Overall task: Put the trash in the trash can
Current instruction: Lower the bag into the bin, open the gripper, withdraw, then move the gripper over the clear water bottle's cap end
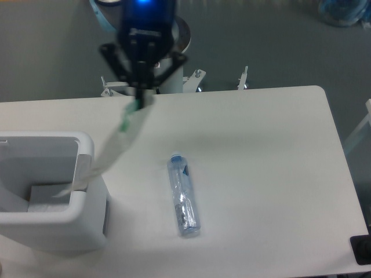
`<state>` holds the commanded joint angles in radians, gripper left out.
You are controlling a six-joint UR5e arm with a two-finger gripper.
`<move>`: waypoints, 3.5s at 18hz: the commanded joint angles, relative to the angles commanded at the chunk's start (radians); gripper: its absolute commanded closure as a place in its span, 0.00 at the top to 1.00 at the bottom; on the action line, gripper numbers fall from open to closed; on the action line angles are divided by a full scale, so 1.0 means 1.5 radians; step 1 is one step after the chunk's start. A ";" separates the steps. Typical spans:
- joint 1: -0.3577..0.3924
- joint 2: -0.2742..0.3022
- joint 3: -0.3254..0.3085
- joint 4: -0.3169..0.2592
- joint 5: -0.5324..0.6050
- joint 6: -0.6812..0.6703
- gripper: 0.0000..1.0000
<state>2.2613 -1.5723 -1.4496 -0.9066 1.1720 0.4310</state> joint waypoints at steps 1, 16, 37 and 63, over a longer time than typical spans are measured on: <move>-0.015 0.000 -0.002 0.001 0.001 0.001 0.00; -0.106 -0.048 -0.048 -0.003 0.056 0.175 0.00; -0.006 -0.051 -0.060 -0.009 0.055 -0.040 0.93; 0.128 -0.322 -0.084 -0.013 0.134 -0.133 1.00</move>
<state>2.4529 -2.0554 -1.5753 -0.9265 1.3729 0.2316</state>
